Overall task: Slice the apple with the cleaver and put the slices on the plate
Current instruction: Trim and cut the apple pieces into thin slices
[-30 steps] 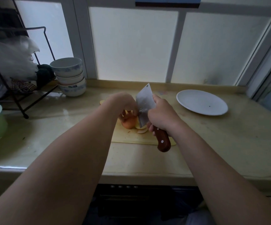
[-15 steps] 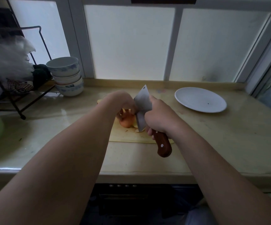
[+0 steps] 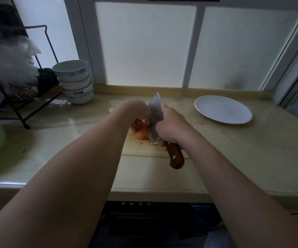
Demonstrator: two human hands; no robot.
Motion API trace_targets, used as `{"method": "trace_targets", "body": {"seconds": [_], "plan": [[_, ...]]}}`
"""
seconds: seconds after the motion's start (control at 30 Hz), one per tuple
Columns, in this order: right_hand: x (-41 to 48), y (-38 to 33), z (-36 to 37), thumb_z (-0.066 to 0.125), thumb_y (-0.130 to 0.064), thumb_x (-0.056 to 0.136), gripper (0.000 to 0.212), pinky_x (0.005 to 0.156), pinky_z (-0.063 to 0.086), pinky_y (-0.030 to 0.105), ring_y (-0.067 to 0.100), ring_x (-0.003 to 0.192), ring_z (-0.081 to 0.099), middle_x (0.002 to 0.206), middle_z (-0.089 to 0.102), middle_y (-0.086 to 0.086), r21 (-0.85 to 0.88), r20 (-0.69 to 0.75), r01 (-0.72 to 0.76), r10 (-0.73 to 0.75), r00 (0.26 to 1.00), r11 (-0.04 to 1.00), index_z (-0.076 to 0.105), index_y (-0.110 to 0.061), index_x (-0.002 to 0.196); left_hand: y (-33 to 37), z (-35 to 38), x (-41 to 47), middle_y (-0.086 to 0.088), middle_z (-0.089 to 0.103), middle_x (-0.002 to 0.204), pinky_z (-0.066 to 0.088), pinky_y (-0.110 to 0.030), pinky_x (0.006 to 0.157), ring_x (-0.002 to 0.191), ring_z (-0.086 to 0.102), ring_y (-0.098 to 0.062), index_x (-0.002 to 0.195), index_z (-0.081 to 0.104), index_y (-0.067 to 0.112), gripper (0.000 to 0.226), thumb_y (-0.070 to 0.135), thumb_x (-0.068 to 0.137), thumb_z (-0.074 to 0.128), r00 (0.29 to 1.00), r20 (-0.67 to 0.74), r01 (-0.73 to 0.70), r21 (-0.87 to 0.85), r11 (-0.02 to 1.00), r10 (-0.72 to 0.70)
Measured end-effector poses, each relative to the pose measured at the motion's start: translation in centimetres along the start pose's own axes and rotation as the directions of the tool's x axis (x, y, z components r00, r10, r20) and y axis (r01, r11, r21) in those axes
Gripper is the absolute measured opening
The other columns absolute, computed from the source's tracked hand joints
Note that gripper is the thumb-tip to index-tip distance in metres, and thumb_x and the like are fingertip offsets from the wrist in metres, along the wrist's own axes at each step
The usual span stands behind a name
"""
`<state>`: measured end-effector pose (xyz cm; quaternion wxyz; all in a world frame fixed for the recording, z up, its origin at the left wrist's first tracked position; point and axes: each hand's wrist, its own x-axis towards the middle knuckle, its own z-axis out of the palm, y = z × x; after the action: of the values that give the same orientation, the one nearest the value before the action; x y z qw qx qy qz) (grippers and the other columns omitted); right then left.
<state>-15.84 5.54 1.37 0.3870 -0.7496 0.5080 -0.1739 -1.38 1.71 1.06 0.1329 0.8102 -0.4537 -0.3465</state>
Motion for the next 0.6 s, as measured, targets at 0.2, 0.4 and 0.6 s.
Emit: {"method": "trace_targets", "body": {"seconds": [0.2,0.4,0.6], "plan": [[1.0,-0.1,1.3,0.048,0.000,0.096,0.086,0.043,0.051,0.025,0.017,0.053,0.068,0.091,0.068,0.009,-0.060,0.009,0.048,-0.047,0.999,0.997,0.008,-0.027,0.167,-0.1,-0.1,0.0,-0.024,0.062,0.116,0.059,-0.047,0.090,0.101,0.068,-0.039,0.124,0.056,-0.006,0.041,0.006,0.088,0.071,1.000,-0.006,-0.014,-0.011,1.000,0.014],[2.5,0.1,2.5,0.049,-0.005,0.097,0.071,0.042,0.050,0.027,0.017,0.049,0.066,0.076,0.072,0.010,-0.125,0.039,0.035,-0.031,0.999,0.992,0.022,-0.020,0.162,-0.3,-0.2,0.2,-0.021,0.066,0.112,0.059,-0.046,0.089,0.100,0.069,-0.036,0.116,0.061,-0.005,0.033,0.009,0.088,0.072,1.000,-0.006,-0.026,-0.020,0.999,0.026],[3.0,1.3,2.1,0.046,0.007,0.090,0.076,0.042,0.050,0.026,0.016,0.042,0.063,0.074,0.070,0.013,0.004,0.043,-0.021,0.021,0.999,1.000,0.030,-0.022,0.159,-0.3,-0.3,-0.1,-0.025,0.058,0.126,0.057,-0.047,0.095,0.111,0.064,-0.039,0.132,0.052,-0.006,0.046,0.006,0.091,0.069,1.000,0.018,-0.017,-0.057,0.998,0.018]]}}
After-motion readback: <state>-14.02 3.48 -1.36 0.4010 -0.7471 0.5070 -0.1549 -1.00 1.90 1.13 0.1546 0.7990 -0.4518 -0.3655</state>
